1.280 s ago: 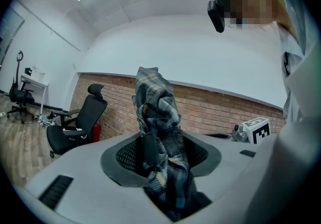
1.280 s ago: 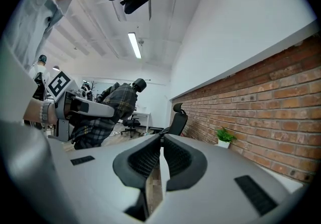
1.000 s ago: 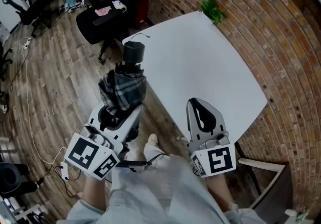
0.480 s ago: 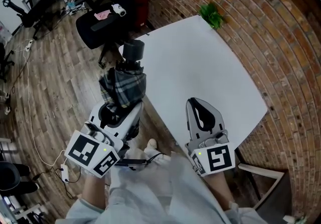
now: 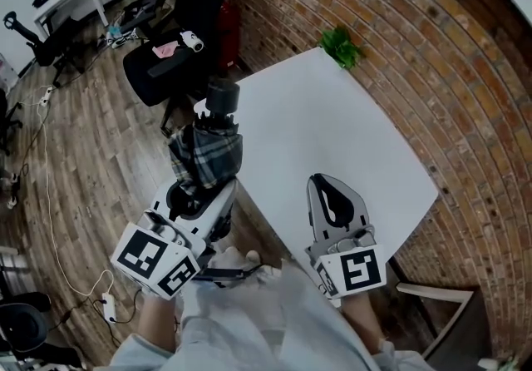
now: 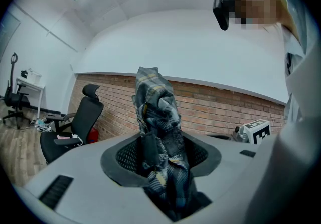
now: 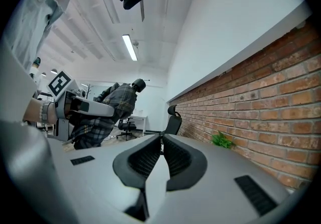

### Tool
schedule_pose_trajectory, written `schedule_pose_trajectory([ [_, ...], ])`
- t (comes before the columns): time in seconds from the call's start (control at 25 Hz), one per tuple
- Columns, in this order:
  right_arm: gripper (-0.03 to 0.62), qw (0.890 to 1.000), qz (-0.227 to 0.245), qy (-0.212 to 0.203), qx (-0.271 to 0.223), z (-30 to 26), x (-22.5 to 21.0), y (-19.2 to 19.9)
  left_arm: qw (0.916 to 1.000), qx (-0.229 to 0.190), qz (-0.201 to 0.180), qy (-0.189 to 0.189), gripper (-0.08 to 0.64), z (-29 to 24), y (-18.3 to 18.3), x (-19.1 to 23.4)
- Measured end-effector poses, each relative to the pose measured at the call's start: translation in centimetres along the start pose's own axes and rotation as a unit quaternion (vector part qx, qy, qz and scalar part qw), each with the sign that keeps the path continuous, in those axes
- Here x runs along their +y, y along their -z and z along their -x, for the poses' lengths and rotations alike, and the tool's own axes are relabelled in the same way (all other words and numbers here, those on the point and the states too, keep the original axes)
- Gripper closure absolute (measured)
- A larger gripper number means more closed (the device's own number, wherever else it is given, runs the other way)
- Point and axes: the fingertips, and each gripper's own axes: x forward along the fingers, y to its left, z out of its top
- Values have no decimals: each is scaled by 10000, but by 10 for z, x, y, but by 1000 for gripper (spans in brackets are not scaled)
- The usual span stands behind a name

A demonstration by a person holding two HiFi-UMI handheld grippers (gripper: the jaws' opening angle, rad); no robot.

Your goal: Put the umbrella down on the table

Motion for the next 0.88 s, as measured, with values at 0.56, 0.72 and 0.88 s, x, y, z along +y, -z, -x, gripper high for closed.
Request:
schedule_pose_trajectory([
  [0.56, 543, 9998, -47, 169, 132, -23, 1, -2, 9995, 263, -27, 189, 347, -12, -4, 24],
  [0.72, 543, 9995, -126, 274, 109, -27, -2, -1, 9989, 402, -13, 253, 346, -23, 2, 30],
  [0.88, 543, 9990, -161, 339, 222, -28, -8, 5, 9980, 549, -61, 305, 346, -37, 9, 33],
])
